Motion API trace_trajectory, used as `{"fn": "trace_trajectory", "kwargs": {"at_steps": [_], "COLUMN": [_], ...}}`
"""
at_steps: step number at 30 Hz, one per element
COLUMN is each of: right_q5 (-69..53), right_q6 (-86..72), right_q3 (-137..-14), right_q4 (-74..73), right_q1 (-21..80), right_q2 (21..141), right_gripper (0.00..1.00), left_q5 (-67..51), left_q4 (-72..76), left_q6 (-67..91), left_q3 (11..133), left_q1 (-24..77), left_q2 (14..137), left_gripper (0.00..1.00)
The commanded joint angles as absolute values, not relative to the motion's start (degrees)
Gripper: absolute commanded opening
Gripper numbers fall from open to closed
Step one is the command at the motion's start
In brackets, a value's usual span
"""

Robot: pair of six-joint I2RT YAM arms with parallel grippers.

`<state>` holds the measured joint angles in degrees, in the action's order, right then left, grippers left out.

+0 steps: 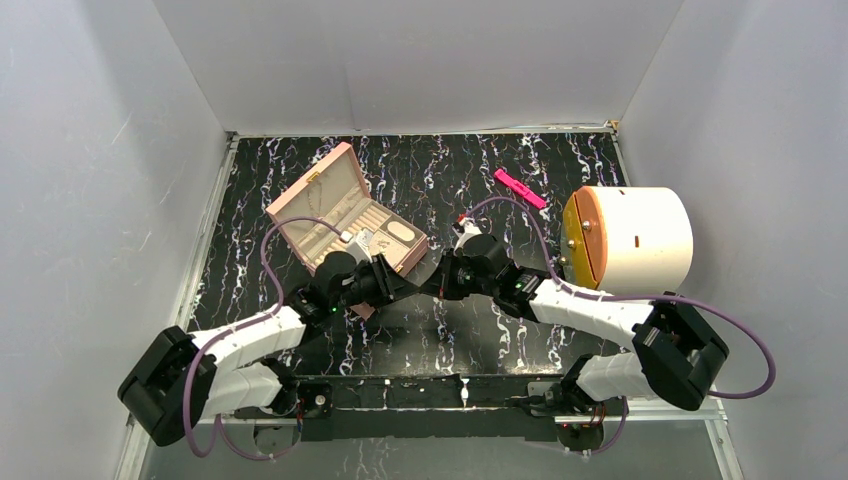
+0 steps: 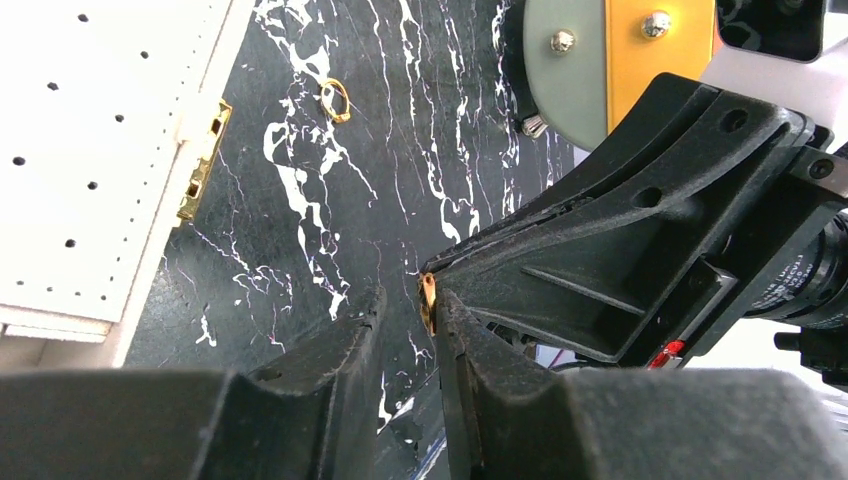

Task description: Organize the mixed jewelry

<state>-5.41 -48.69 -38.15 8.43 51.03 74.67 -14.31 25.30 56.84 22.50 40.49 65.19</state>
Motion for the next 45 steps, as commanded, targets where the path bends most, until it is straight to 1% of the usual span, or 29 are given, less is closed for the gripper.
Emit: {"fn": "trace_trajectory", "kwargs": {"at_steps": [1,4,6,7,10,12,15,17,20,23,28,32,34,37,39,42,45], "right_q5": [-6.32,-6.5,-6.74,-6.72,-5.9,-5.72,-6.24,-6.88,-9.26,-12.65,-15.29,-12.54,-11.23,-11.84,-13.11,-16.23,-18.25], "right_q6": [-48.47,-48.56,-48.52,-48.56,-49.01,-49.14,-48.61,-47.91,-46.66,-45.23,-45.42,-48.92,-52.6,-57.11,-59.11,-60.76,-62.16], "right_q3": [-40.72,-40.66,-40.32,-40.21,-39.43,-38.58,-35.86,-33.64,-31.11,-29.46,-26.88,-26.09,-25.19,-22.33,-21.56,-21.97,-22.8], "right_q4": [11.46,11.6,11.98,11.99,11.63,11.71,13.86,16.13,18.17,19.89,24.92,25.85,27.26,33.55,37.02,40.93,43.81], "right_q1": [51.21,51.22,51.21,51.17,51.17,50.95,50.43,50.01,48.75,47.88,47.71,47.58,46.98,46.31,45.79,45.36,45.35], "right_q2": [74.5,74.54,74.35,74.23,73.21,71.65,67.67,64.26,59.9,56.18,51.58,49.77,48.21,45.83,45.48,46.4,47.25], "right_gripper": [0.03,0.03,0.04,0.05,0.11,0.18,0.32,0.38,0.45,0.5,0.52,0.52,0.55,0.59,0.6,0.59,0.54], "left_q5": [-15.14,-15.1,-15.51,-15.77,-16.96,-17.35,-17.72,-18.29,-19.93,-21.42,-23.91,-27.44,-28.29,-29.77,-30.69,-30.97,-31.05], "left_q4": [26.49,26.99,26.96,26.63,25.04,23.88,22.31,21.94,22.51,23.39,26.3,29.17,30.67,37.14,41.39,44.38,45.18], "left_q6": [56.45,56.6,56.18,55.86,55.0,54.53,54.02,53.96,54.45,55.32,58.25,60.42,61.77,67.52,70.65,72.9,73.32], "left_q3": [24.6,24.82,25.43,25.93,27.58,28.08,28.6,28.76,29.14,29.44,29.13,28.78,28.27,26.82,26.34,26.03,25.97], "left_q1": [40.77,40.74,40.78,40.78,40.78,40.77,40.78,40.77,40.78,40.77,40.77,40.72,40.65,40.6,40.58,40.6,40.53], "left_q2": [65.93,65.92,65.92,65.96,66.01,65.64,64.67,64.12,63.6,63.02,61.46,59.34,57.53,55.81,56.08,56.57,56.73], "left_gripper": [0.22,0.16,0.04,0.0,0.0,0.0,0.0,0.0,0.0,0.0,0.0,0.0,0.0,0.0,0.0,0.0,0.0]}}
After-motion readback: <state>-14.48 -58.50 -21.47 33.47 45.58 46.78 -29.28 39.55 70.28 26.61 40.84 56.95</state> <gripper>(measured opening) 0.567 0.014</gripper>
